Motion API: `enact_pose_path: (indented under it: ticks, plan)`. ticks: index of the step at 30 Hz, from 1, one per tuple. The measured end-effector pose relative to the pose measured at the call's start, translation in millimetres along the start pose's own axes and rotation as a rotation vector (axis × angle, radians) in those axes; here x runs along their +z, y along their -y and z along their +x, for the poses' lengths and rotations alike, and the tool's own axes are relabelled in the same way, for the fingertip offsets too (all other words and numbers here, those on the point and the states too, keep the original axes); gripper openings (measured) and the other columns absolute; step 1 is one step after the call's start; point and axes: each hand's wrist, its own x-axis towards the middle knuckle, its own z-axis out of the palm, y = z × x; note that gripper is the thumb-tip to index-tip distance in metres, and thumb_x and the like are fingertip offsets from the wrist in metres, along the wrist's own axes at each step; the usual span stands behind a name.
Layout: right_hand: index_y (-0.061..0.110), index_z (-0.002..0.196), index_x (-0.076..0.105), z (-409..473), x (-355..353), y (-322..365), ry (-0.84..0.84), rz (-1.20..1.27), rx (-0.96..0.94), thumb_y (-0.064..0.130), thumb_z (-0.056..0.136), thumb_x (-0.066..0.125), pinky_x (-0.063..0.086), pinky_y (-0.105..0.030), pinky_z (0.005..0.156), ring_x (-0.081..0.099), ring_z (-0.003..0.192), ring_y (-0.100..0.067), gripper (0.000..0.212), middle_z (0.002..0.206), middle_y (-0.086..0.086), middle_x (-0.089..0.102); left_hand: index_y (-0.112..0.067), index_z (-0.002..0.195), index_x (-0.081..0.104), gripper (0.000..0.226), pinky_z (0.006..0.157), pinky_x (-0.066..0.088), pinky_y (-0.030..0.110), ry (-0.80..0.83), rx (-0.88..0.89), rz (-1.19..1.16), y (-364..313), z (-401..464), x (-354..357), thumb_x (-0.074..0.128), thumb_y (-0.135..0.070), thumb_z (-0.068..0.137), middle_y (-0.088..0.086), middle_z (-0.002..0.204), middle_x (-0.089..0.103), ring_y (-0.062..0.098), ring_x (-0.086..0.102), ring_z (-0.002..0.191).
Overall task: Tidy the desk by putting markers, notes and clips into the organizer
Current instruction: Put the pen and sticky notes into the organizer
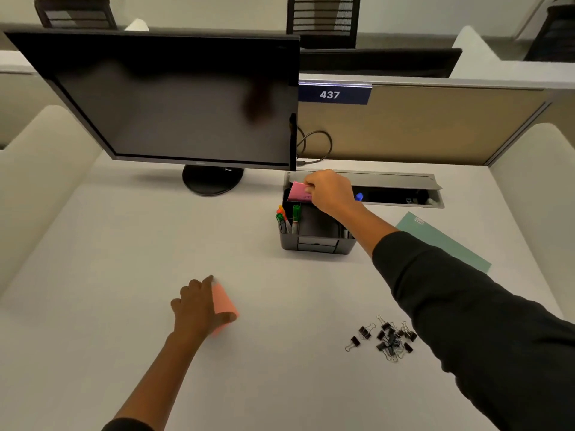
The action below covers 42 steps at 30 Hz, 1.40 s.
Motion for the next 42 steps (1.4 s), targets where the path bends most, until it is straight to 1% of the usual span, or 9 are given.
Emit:
enact_pose_path:
  ticks: [3,8,13,16,20,25,33,38,42]
  plan:
    - [0.022,0.118,0.072,0,8,0,0.028,-0.011,-0.028,0.027,0.102,0.059,0.044,-0.033,0.071,0.064,0.098,-0.025,0.021,0.107,-0.004,0.072,-0.028,0.149,0.035,0.108,0.1,0.04,0.044,0.005,-0.041,-0.049,3,2,-1,0.083,-0.071,0.063,0.003,0.133,0.049,0.028,0.048,0.128]
    - [0.027,0.115,0.073,-4,15,-1,0.067,0.003,0.004,0.021,0.097,0.065,0.057,-0.038,0.075,0.065,0.092,-0.024,0.02,0.104,-0.002,0.073,-0.023,0.127,0.062,0.048,0.09,0.037,0.042,-0.079,-0.042,-0.117,10,9,-4,0.074,-0.049,0.088,0.004,0.118,0.06,0.028,0.056,0.116]
    - [0.024,0.128,0.07,-10,9,-6,0.027,0.123,0.009,0.03,0.097,0.068,0.057,-0.042,0.084,0.064,0.107,-0.024,0.033,0.118,-0.002,0.071,-0.026,0.102,0.071,0.014,0.083,0.036,0.041,-0.259,0.033,-0.319,8,13,-20,0.061,-0.036,0.1,-0.004,0.103,0.068,0.025,0.064,0.1]
    - [0.02,0.125,0.071,-17,2,-6,-0.081,0.21,-0.02,0.033,0.099,0.064,0.056,-0.042,0.088,0.06,0.112,-0.023,0.03,0.118,-0.002,0.07,-0.026,0.092,0.07,0.01,0.077,0.048,0.04,-0.44,0.151,-0.648,-4,8,-44,0.067,-0.033,0.098,-0.008,0.092,0.069,0.022,0.066,0.083]
    - [0.01,0.105,0.074,-34,-9,4,-0.196,0.542,-0.033,0.031,0.105,0.052,0.057,-0.046,0.085,0.065,0.094,-0.018,0.031,0.099,-0.005,0.074,-0.016,0.101,0.074,0.012,0.073,0.053,0.023,-0.536,0.057,-1.158,-43,5,-93,0.076,-0.024,0.094,-0.001,0.095,0.073,0.016,0.069,0.081]
    - [0.015,0.124,0.069,-60,-43,24,0.094,1.032,-0.047,0.042,0.102,0.059,0.063,-0.03,0.072,0.073,0.095,-0.015,0.036,0.107,-0.001,0.075,-0.015,0.103,0.076,0.02,0.078,0.057,0.017,-0.558,0.071,-1.439,-100,8,-137,0.083,-0.022,0.087,-0.007,0.097,0.075,0.003,0.071,0.085]
    - [0.006,0.114,0.074,-75,-80,8,-0.142,0.908,-0.092,0.017,0.096,0.072,0.056,-0.016,0.064,0.071,0.077,-0.007,0.022,0.099,-0.002,0.076,-0.021,0.102,0.074,0.017,0.076,0.063,0.025,-0.524,0.207,-1.454,-172,-2,-155,0.081,-0.026,0.088,-0.013,0.097,0.073,0.01,0.071,0.09]
    - [0.007,0.111,0.077,-66,-100,-22,-0.262,0.774,-0.072,0.01,0.094,0.071,0.063,-0.029,0.073,0.068,0.071,-0.005,0.018,0.095,-0.002,0.075,-0.018,0.102,0.075,0.008,0.07,0.059,0.017,-0.429,0.248,-1.436,-181,-3,-149,0.075,-0.02,0.094,-0.001,0.099,0.078,0.014,0.078,0.08]
    - [0.017,0.117,0.076,-56,-100,-44,-0.339,0.392,0.021,0.022,0.1,0.063,0.062,-0.041,0.079,0.068,0.096,-0.021,0.022,0.111,-0.004,0.077,-0.015,0.105,0.075,0.011,0.07,0.057,0.013,-0.442,0.202,-1.366,-168,-7,-133,0.07,-0.021,0.098,-0.003,0.098,0.077,0.013,0.077,0.081]
